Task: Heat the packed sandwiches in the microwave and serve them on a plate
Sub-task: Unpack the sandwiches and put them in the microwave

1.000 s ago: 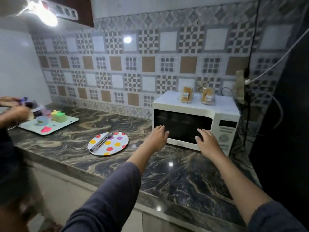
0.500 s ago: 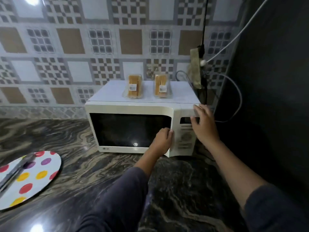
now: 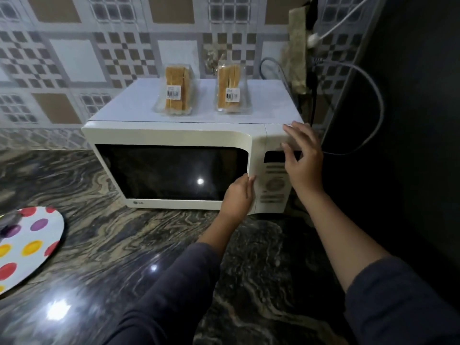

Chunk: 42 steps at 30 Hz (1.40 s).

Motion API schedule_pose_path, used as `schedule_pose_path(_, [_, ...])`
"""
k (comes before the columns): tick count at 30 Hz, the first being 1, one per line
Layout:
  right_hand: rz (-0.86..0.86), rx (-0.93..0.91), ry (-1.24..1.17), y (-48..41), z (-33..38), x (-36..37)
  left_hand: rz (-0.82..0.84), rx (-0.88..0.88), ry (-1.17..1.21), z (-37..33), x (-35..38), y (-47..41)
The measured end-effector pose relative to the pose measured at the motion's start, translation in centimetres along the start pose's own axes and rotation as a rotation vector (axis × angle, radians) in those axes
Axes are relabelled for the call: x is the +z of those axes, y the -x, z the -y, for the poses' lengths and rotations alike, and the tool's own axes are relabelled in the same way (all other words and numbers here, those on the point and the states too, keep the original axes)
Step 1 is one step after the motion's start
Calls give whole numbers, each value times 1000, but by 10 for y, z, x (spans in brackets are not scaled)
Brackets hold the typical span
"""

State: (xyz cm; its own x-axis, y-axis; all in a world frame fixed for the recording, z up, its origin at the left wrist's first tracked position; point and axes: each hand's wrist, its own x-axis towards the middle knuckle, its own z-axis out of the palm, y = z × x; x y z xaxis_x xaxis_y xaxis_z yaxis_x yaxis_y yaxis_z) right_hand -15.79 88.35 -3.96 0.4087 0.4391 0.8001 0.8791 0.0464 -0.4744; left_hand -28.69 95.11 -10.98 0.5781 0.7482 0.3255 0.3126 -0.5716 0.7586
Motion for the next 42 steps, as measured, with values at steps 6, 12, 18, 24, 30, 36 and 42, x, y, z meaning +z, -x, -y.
schedule_pose_path(6, [-33,67,-33,1,7,0,-86,-77,-1,-7,8,6])
schedule_pose_path(12, [27,164,-61,-2,10,-4,-79,-89,26,-7,6,7])
schedule_pose_path(18, [12,174,-84,-3,10,-1,-32,-103,25,-10,3,8])
schedule_pose_path(24, [53,226,-95,-3,15,-4,-103,2,26,6,-12,86])
schedule_pose_path(30, [161,414,0,11,56,-7,-101,-49,116,-1,-30,124])
schedule_pose_path(36, [396,472,-512,54,144,-24,-131,-80,217,3,-57,179])
schedule_pose_path(42, [637,216,-580,99,231,-37,-218,-112,198,21,-94,241])
